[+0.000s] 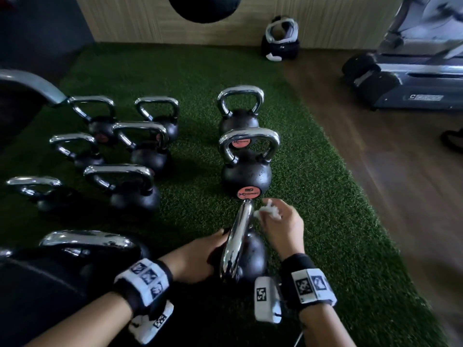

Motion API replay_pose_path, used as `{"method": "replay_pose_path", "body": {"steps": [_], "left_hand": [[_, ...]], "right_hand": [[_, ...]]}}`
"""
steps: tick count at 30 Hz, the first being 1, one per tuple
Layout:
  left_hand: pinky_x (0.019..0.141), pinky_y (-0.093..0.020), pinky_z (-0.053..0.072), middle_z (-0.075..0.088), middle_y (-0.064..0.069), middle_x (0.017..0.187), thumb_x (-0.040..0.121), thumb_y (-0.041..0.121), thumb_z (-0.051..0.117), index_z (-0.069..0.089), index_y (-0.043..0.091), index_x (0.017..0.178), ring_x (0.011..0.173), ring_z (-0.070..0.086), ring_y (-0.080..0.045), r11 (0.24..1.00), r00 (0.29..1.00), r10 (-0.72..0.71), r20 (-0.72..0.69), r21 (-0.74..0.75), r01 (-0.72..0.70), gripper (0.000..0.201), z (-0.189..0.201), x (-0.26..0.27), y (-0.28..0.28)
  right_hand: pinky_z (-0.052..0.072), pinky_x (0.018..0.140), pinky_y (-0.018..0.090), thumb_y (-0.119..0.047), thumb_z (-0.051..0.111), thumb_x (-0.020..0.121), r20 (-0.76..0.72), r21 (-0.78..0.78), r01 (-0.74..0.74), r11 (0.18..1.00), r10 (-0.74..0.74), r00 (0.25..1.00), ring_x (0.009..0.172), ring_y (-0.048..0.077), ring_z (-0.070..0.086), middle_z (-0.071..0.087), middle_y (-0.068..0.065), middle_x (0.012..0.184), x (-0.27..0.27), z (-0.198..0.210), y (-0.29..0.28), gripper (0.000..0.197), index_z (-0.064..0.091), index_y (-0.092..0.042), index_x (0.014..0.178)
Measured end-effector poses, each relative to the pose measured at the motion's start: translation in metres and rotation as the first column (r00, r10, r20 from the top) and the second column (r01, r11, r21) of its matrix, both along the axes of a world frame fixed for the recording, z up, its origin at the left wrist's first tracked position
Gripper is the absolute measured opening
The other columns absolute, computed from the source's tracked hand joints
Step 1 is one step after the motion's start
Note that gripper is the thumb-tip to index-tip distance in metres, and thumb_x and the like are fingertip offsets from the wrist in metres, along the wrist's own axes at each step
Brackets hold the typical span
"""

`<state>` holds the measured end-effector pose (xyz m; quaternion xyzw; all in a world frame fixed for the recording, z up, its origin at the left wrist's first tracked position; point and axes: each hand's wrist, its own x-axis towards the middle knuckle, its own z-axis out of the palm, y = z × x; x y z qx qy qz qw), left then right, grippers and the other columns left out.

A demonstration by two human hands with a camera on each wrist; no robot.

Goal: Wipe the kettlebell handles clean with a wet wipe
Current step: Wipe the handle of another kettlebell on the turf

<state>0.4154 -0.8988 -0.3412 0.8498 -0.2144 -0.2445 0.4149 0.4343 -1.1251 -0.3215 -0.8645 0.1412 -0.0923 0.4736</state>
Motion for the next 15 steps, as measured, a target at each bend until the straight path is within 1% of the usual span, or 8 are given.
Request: {"method": "replay_pose_path", "body": {"steps": [1,3,5,6,8,10,12,15], "left_hand": [[0.124,-0.041,0.032,0.047,0.005,0.157,0.089,0.016,0.068,0.045,0.029,0.152,0.145,0.042,-0.004,0.993,0.994,0.079,-0.071,-0.078,-0.085,0.069,0.014,0.002,0.004],[0.119,-0.034,0.04,0.061,0.012,0.142,0.091,0.04,0.069,0.056,0.028,0.143,0.131,0.055,0.004,0.965,0.98,0.188,-0.066,-0.172,-0.197,0.055,0.046,-0.003,0.003],[0.108,-0.023,0.047,0.068,0.019,0.13,0.078,0.069,0.071,0.055,0.036,0.142,0.12,0.061,0.007,0.978,0.982,0.169,0.084,-0.14,-0.156,0.074,0.071,-0.019,-0.013],[0.098,-0.021,0.051,0.072,0.018,0.121,0.073,0.072,0.072,0.05,0.039,0.142,0.112,0.065,0.004,0.994,0.969,0.111,0.22,-0.045,-0.103,0.08,0.079,-0.028,-0.023],[0.083,-0.026,0.057,0.074,0.009,0.105,0.07,0.056,0.076,0.037,0.041,0.144,0.097,0.072,-0.008,0.979,0.906,0.056,0.419,0.157,-0.133,0.086,0.076,-0.034,-0.037],[0.074,-0.021,0.056,0.073,0.005,0.095,0.067,0.036,0.075,0.032,0.04,0.146,0.086,0.071,-0.011,0.963,0.888,0.127,0.442,0.161,-0.218,0.09,0.065,-0.035,-0.042],[0.063,-0.013,0.049,0.071,0.005,0.082,0.066,0.028,0.076,0.035,0.042,0.145,0.073,0.068,-0.007,0.974,0.929,0.17,0.329,0.086,-0.208,0.09,0.064,-0.035,-0.041],[0.063,-0.012,0.048,0.07,0.006,0.08,0.065,0.025,0.077,0.037,0.041,0.149,0.07,0.067,-0.006,0.991,0.96,0.113,0.255,0.047,-0.129,0.094,0.067,-0.03,-0.038]], "right_hand": [[0.042,0.066,0.02,-0.008,0.07,0.091,0.064,-0.053,-0.037,0.998,0.041,0.997,0.083,0.018,0.064,0.065,0.0,0.098,0.006,0.005,-0.006,0.025,0.077,-0.021,0.112],[0.045,0.074,0.02,0.005,0.063,0.089,0.134,-0.141,-0.192,0.971,0.211,0.968,0.09,0.017,0.063,0.065,0.001,0.102,0.022,0.018,-0.009,0.035,0.079,-0.018,0.11],[0.048,0.084,0.021,0.004,0.062,0.083,0.157,-0.233,-0.391,0.891,0.431,0.889,0.093,0.013,0.063,0.07,0.002,0.104,0.036,0.033,-0.006,0.035,0.082,-0.017,0.102],[0.051,0.088,0.024,0.001,0.063,0.079,0.142,-0.282,-0.484,0.829,0.535,0.833,0.093,0.014,0.065,0.072,0.003,0.102,0.043,0.039,-0.004,0.032,0.083,-0.017,0.098],[0.055,0.091,0.033,-0.002,0.069,0.077,0.0,-0.376,-0.631,0.678,0.681,0.732,0.092,0.02,0.067,0.069,0.003,0.099,0.052,0.046,0.0,0.027,0.083,-0.019,0.094],[0.055,0.091,0.037,-0.009,0.073,0.075,-0.143,-0.433,-0.698,0.57,0.721,0.678,0.094,0.021,0.066,0.067,0.001,0.098,0.054,0.049,-0.001,0.025,0.082,-0.022,0.094],[0.056,0.088,0.036,-0.019,0.072,0.072,-0.103,-0.437,-0.691,0.576,0.731,0.674,0.09,0.02,0.066,0.069,-0.001,0.096,0.052,0.046,-0.007,0.024,0.08,-0.024,0.095],[0.058,0.083,0.033,-0.016,0.075,0.07,-0.014,-0.426,-0.661,0.618,0.726,0.688,0.084,0.018,0.067,0.072,-0.001,0.092,0.043,0.039,-0.017,0.025,0.08,-0.02,0.094]]}}
